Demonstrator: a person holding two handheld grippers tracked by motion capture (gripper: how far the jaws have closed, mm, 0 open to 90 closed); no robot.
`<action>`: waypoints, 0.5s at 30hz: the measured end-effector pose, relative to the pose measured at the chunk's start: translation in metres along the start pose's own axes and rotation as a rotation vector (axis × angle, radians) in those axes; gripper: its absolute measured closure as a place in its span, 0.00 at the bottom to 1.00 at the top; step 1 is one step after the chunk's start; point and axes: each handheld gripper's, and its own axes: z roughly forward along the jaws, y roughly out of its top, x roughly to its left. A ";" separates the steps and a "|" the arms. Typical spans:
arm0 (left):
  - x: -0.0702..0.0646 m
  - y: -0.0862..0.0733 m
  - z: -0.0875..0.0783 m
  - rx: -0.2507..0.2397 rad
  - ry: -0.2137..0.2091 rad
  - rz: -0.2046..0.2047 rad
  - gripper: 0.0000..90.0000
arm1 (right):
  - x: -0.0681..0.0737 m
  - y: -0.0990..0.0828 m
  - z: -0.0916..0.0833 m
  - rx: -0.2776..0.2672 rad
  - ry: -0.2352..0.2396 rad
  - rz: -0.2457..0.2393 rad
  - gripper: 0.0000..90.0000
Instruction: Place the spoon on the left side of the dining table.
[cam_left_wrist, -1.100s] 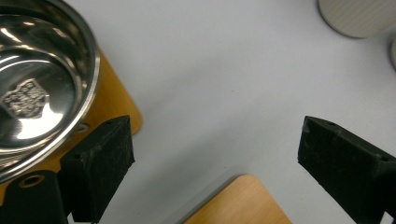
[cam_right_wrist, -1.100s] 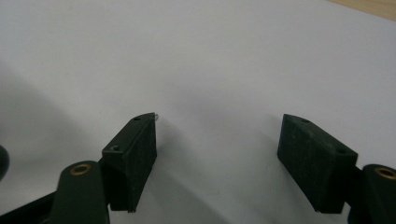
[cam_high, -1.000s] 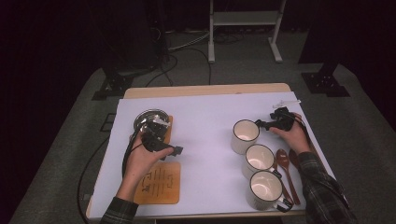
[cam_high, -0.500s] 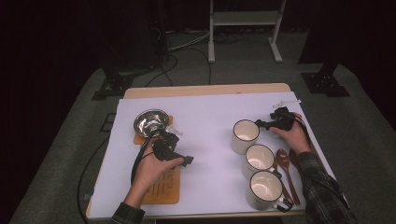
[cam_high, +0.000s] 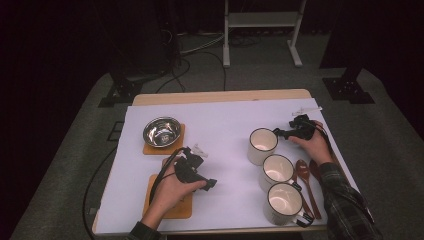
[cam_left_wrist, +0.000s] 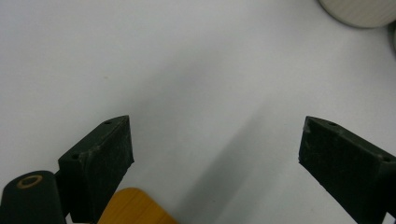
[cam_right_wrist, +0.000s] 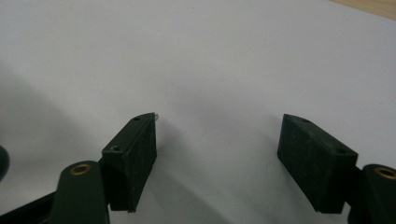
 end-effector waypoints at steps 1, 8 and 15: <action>-0.001 -0.001 0.002 0.003 0.001 0.005 0.10 | 0.000 0.000 0.000 0.000 0.000 0.000 0.29; -0.010 -0.004 0.013 0.020 0.003 0.060 0.10 | 0.000 0.000 0.000 0.002 0.000 0.004 0.30; -0.018 -0.009 0.023 0.036 -0.003 0.098 0.10 | 0.000 0.001 0.000 0.005 0.004 0.007 0.30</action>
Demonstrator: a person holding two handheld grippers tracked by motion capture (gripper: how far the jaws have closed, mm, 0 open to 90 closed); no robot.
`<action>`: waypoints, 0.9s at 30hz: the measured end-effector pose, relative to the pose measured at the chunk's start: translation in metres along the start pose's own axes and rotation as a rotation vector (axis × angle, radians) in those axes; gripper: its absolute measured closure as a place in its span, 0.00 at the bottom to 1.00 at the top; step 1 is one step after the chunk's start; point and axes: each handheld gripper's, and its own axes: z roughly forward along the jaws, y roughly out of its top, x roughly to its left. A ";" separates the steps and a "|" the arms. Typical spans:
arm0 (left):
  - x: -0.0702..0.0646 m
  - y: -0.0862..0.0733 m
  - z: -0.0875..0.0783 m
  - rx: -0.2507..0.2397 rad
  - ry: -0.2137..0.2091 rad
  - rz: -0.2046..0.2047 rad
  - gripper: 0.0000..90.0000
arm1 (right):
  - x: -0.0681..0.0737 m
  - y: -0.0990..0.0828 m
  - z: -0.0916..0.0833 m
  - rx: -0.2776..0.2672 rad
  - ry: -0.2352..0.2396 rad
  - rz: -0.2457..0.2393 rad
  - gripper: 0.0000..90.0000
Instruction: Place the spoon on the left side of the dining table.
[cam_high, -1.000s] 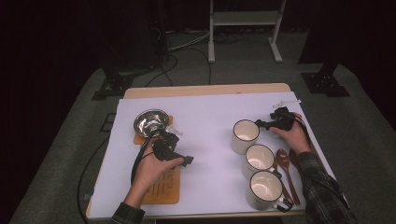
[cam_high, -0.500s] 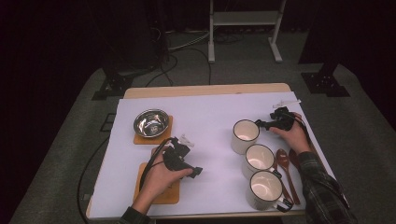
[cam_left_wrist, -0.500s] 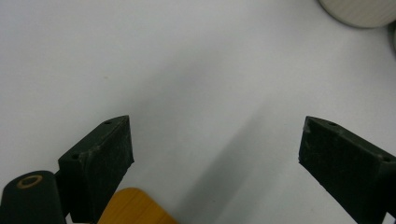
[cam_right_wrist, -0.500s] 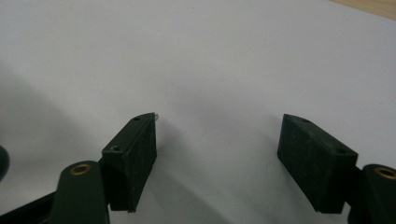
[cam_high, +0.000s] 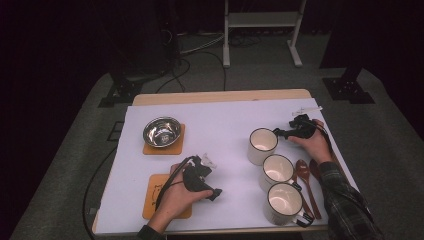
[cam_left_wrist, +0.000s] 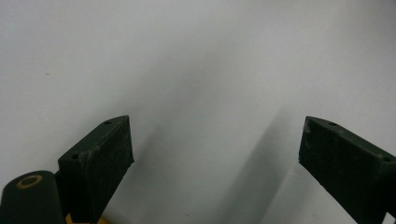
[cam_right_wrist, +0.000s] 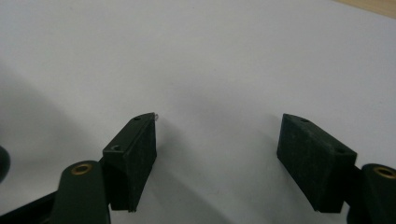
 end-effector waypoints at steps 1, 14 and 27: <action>-0.001 -0.001 0.002 0.006 -0.002 0.003 0.10 | 0.000 0.000 0.000 0.000 0.000 -0.001 0.30; -0.011 -0.008 0.009 -0.009 0.042 0.078 0.02 | 0.000 0.003 0.000 0.022 0.003 -0.007 0.30; -0.011 -0.007 0.009 0.000 0.043 0.075 0.02 | -0.002 0.009 -0.015 0.007 -0.019 0.007 0.34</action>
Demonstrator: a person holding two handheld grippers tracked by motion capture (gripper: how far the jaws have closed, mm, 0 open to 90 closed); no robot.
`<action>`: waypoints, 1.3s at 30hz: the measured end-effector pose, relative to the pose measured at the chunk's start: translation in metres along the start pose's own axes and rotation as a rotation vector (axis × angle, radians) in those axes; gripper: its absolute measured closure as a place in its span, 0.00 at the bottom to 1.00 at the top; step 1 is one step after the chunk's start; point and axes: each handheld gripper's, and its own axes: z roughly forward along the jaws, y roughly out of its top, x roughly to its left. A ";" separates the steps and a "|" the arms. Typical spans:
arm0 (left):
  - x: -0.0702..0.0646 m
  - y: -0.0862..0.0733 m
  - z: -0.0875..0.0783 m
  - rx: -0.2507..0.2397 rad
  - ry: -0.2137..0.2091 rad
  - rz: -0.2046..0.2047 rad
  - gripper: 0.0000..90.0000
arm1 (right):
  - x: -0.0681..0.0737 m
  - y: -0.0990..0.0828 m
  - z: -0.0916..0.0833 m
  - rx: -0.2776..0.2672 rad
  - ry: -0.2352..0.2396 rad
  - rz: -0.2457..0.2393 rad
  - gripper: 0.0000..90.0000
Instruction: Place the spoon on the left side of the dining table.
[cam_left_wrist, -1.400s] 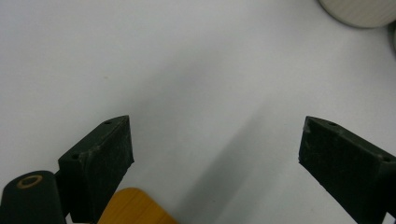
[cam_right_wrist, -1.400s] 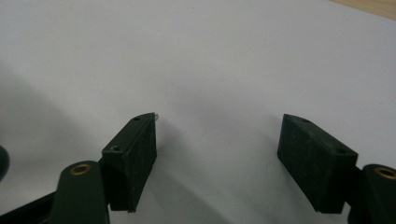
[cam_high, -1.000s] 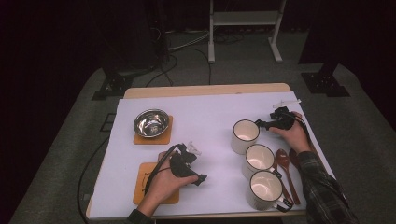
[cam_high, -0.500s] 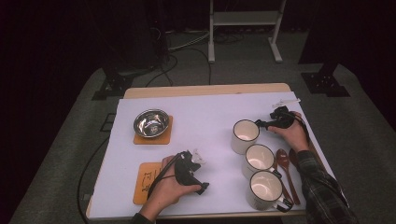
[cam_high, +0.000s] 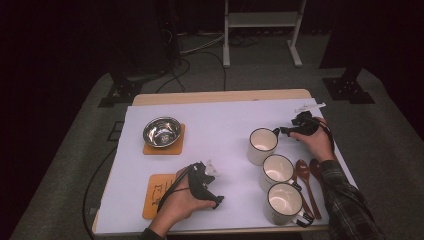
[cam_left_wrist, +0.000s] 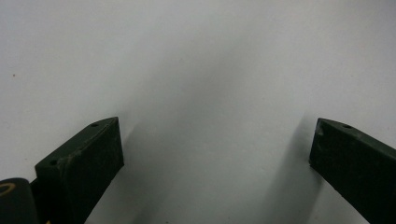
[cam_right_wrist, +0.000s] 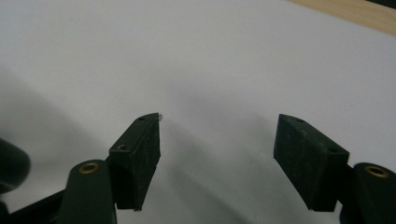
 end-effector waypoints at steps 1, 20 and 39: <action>0.000 0.000 0.000 0.000 0.000 -0.001 0.02 | 0.001 0.000 -0.002 0.000 -0.003 0.001 0.34; -0.001 0.000 0.001 -0.001 0.004 -0.006 0.01 | 0.002 -0.001 -0.030 -0.020 -0.026 0.023 0.38; -0.001 0.000 0.001 -0.002 0.006 -0.011 0.01 | 0.010 -0.012 -0.061 -0.030 -0.039 0.039 0.40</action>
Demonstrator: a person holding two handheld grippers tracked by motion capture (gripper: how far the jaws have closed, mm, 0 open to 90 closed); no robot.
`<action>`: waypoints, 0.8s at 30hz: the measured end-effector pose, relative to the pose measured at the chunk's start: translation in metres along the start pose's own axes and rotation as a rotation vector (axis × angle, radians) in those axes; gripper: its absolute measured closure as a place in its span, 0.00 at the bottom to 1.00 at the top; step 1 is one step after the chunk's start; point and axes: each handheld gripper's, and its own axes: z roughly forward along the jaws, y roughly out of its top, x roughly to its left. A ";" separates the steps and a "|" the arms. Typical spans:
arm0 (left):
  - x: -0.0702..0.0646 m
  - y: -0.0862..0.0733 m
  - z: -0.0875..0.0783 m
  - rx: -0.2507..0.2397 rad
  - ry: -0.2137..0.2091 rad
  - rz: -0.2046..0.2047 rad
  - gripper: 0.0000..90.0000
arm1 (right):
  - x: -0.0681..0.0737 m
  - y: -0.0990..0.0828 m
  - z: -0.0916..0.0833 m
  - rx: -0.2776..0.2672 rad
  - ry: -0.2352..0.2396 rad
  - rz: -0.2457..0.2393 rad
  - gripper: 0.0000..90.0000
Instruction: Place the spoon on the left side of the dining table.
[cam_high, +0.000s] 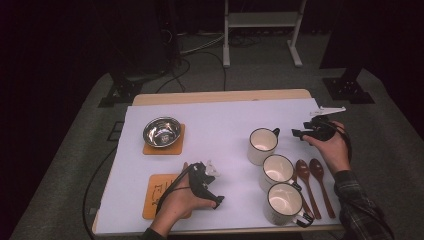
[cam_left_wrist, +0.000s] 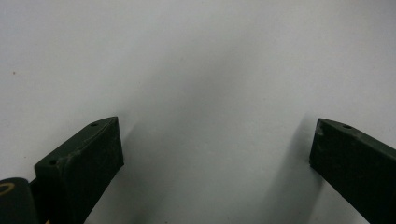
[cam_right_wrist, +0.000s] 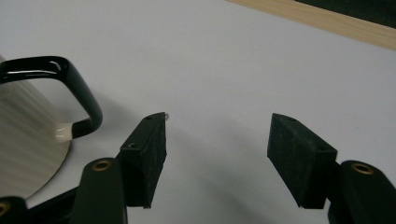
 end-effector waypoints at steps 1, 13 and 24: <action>0.000 0.000 0.000 0.000 0.000 0.000 0.01 | 0.000 -0.001 -0.002 0.001 0.000 -0.002 0.40; 0.000 0.000 0.000 0.000 -0.001 0.000 0.01 | 0.002 -0.011 -0.024 -0.008 -0.004 0.019 0.41; 0.000 -0.001 0.000 -0.009 0.001 0.001 0.02 | 0.003 -0.020 -0.039 -0.013 -0.005 0.037 0.42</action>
